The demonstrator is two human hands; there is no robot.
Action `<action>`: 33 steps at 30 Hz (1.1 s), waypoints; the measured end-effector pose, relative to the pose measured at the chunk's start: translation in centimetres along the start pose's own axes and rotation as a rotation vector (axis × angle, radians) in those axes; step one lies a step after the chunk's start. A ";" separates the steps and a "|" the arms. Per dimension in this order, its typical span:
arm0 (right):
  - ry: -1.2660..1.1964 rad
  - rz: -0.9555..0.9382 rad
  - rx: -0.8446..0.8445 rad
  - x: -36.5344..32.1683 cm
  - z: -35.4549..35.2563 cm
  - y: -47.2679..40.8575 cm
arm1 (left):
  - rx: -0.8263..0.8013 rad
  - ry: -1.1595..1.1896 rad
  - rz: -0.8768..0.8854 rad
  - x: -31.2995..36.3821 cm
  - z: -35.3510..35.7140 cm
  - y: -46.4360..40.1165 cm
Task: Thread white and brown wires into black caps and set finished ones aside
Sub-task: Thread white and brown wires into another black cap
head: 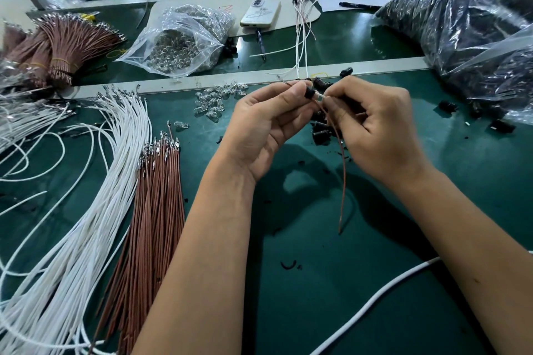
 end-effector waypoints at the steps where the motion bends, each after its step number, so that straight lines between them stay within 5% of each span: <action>1: 0.002 0.002 -0.008 0.1 0.1 0.0 | 0.011 -0.008 -0.003 0.0 -0.1 0.0; 7: 0.013 0.000 -0.029 0.2 0.2 0.0 | 0.034 -0.092 0.046 0.1 -0.1 0.0; 15: 0.068 -0.062 0.056 -0.3 -0.6 -0.1 | -0.134 -0.275 0.317 1.1 1.3 0.4; 33: 0.161 -0.178 0.145 -1.3 -1.1 -0.1 | -0.206 -0.378 0.440 1.5 2.0 0.7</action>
Point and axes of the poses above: each hand's wrist, its own y-axis away from the middle knuckle, its own z-axis out of the palm, x = y × z, the point moved 6 cm from there along -y, towards the middle knuckle, and after that the axes turned 10 degrees about y, right-handed, at the moved point
